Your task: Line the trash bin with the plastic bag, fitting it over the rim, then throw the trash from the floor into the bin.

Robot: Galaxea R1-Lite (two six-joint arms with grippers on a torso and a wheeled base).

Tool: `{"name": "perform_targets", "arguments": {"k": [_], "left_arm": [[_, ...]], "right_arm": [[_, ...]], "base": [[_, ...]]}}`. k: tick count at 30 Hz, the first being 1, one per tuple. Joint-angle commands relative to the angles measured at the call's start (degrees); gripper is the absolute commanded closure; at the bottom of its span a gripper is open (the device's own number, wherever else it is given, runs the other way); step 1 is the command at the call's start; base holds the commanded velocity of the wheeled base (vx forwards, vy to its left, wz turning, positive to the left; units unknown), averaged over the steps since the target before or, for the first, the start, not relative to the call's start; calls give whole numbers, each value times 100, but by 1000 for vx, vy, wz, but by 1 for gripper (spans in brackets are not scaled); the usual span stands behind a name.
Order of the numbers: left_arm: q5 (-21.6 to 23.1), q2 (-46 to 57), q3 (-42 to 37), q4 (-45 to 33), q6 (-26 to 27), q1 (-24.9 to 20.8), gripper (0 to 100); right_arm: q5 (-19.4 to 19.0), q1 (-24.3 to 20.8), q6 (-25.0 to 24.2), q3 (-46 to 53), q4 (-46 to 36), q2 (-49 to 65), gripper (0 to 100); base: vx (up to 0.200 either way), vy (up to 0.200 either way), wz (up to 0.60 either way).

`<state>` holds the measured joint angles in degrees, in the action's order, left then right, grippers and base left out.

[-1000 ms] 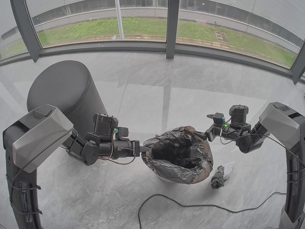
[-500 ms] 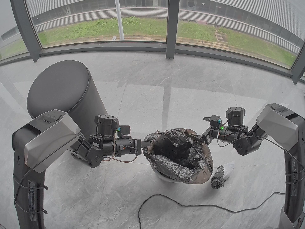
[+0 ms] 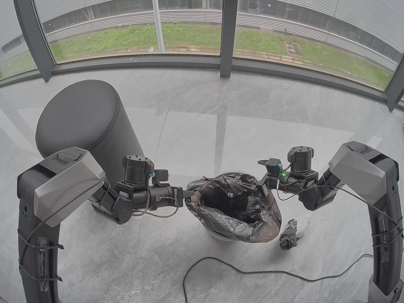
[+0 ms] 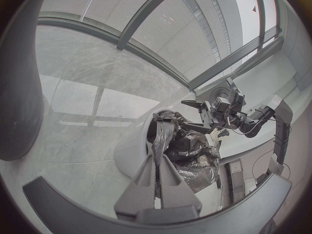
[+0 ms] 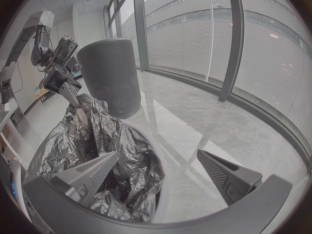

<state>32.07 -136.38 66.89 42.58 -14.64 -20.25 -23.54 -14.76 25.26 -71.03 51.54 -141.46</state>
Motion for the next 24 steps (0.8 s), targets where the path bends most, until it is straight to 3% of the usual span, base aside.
{"name": "perform_targets", "arguments": {"k": [1,13,18,24], "left_arm": [[-8,15,-124,-13,-4,100,100],[-43,67,-141,-127,5,100,100],[-34,199,-132,259,5,56,100],[-34,436,-211,286,5,-67,100]], "right_arm": [[-1,17,-12,-33,5,-40,0],[-10,79,-3,353,128,250,0],[-10,0,-21,1048,119,628,0],[-1,88,-30,1109,102,294,0]], "base": [[0,0,0],[0,0,0],[0,0,0],[0,0,0]]}}
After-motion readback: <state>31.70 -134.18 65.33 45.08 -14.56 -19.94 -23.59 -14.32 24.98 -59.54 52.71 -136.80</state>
